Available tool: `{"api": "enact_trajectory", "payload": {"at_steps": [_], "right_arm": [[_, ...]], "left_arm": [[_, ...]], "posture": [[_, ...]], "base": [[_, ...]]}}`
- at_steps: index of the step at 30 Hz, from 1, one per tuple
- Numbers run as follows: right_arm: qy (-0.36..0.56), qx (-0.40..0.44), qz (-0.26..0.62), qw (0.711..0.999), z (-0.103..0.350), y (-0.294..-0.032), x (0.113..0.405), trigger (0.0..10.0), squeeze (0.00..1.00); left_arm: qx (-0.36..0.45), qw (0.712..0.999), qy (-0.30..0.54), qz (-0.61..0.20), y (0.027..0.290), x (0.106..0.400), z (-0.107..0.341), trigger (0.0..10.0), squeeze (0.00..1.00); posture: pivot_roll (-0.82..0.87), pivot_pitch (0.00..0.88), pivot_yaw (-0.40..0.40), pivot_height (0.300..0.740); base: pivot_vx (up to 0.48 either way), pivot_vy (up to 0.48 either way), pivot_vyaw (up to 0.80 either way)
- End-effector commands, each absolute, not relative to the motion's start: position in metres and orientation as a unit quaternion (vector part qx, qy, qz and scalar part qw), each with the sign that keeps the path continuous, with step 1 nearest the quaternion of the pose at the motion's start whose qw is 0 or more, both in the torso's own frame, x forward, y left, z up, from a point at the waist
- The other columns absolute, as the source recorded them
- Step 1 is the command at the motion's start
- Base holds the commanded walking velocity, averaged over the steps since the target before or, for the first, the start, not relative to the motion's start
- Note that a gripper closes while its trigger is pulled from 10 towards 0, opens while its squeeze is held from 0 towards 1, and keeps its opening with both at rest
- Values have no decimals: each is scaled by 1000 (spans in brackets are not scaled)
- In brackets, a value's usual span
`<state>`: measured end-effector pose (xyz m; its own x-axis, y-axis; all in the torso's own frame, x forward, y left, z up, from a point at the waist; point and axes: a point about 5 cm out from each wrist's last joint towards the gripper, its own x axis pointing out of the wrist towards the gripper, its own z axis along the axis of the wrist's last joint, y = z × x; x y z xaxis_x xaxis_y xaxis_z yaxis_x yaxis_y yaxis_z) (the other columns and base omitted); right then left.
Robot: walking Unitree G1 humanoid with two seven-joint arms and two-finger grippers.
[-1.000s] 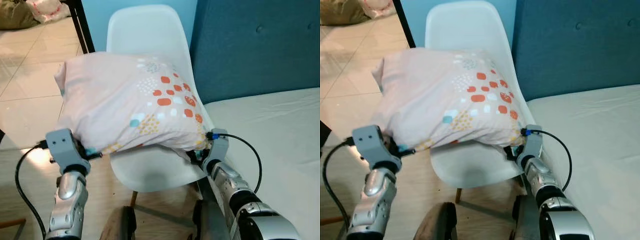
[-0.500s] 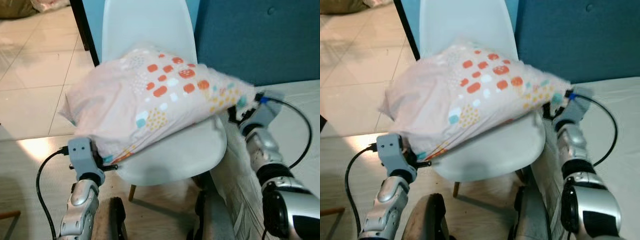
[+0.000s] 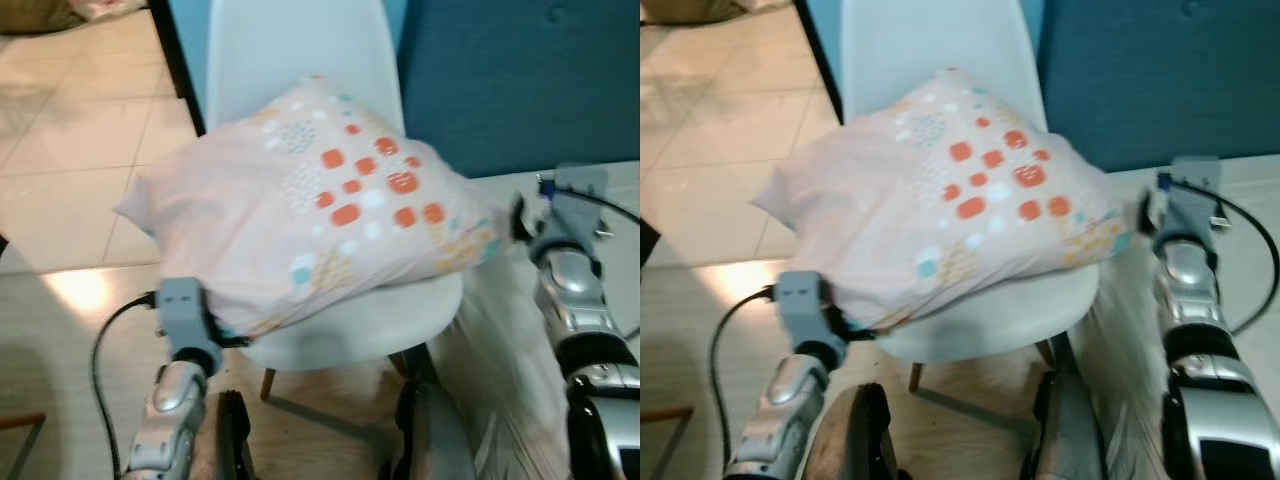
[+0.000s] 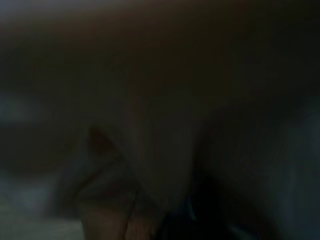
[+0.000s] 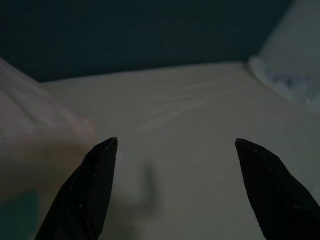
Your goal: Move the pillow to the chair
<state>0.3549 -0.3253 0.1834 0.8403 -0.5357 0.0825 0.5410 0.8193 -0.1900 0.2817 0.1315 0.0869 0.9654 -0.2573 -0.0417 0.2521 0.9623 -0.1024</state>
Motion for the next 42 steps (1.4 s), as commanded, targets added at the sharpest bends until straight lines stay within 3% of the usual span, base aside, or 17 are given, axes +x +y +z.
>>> {"api": "enact_trajectory", "payload": {"at_steps": [1, 4, 6, 14, 19, 20, 23, 24, 28, 29, 30, 31, 33, 34, 35, 36, 42], "right_arm": [[-53, -60, -240, 968, 192, -315, 361, 10000, 0], [-85, -9, -174, 981, 198, -298, 368, 10000, 0], [-148, 54, -19, 987, 210, -253, 377, 10000, 0], [-191, 157, 238, 939, 229, -167, 369, 10000, 0], [-129, 90, 263, 952, 211, -143, 376, 10000, 0], [-60, 31, 194, 979, 187, -145, 388, 10000, 0], [-18, 8, 137, 990, 173, -152, 391, 10000, 0], [11, -7, 107, 994, 163, -156, 391, 10000, 0], [55, -29, 77, 995, 147, -160, 389, 10000, 0], [71, -38, 72, 994, 141, -161, 387, 10000, 0], [71, -38, 72, 994, 141, -161, 387, 10000, 0], [85, -42, 66, 993, 136, -162, 384, 10000, 0], [100, -47, 58, 992, 129, -164, 382, 10000, 0], [103, -44, 57, 992, 127, -164, 382, 10000, 0], [103, -42, 57, 992, 125, -164, 382, 10000, 0], [102, -40, 58, 992, 125, -163, 382, 10000, 0], [99, -42, 57, 993, 124, -159, 383, 10000, 0]], "left_arm": [[-33, 985, 35, -165, 122, 280, 85, 0, 0], [-21, 984, 40, -173, 122, 279, 83, 0, 0], [-1, 982, 52, -180, 124, 279, 80, 0, 0], [71, 975, 98, -185, 140, 275, 65, 0, 0], [80, 974, 103, -183, 143, 273, 63, 0, 0], [80, 976, 97, -179, 142, 274, 65, 0, 0], [79, 978, 88, -173, 141, 275, 67, 0, 0], [72, 981, 77, -163, 142, 277, 72, 863, 0], [47, 988, 49, -142, 145, 282, 85, 1765, 0], [24, 991, 32, -128, 148, 284, 94, 3765, 0], [24, 991, 32, -128, 148, 284, 94, 3765, 0], [8, 994, 11, -110, 153, 287, 104, 7882, 0], [-10, 997, -18, -77, 164, 291, 118, 10000, 0], [-4, 999, -30, -42, 175, 293, 124, 10000, 86], [1, 999, -37, -18, 182, 295, 128, 10000, 86], [6, 999, -42, 9, 190, 296, 131, 10000, 1000], [37, 994, -52, 91, 217, 298, 140, 10000, 1000]], "posture": [[4, 207, 22, 465], [1, 203, 22, 465], [3, 200, 22, 465], [20, 194, 13, 465], [20, 195, 10, 465], [19, 196, 6, 465], [23, 194, 2, 465], [23, 194, 2, 465], [29, 190, -4, 465], [29, 190, -4, 465], [29, 190, -4, 465], [29, 190, -4, 465], [45, 183, -9, 465], [45, 183, -10, 465], [45, 183, -10, 465], [48, 178, -10, 465], [46, 174, -11, 465]], "base": [[0, 0, 0], [0, 0, 0], [0, 0, 0], [0, 0, 0], [0, 0, 0], [0, 0, 0], [0, 0, 0], [0, 0, 0], [0, 0, 0], [0, 0, 0], [0, 0, 0], [0, 0, 0], [0, 0, 0], [0, 0, 0], [0, 0, 0], [0, 0, 0], [0, 0, 0]]}}
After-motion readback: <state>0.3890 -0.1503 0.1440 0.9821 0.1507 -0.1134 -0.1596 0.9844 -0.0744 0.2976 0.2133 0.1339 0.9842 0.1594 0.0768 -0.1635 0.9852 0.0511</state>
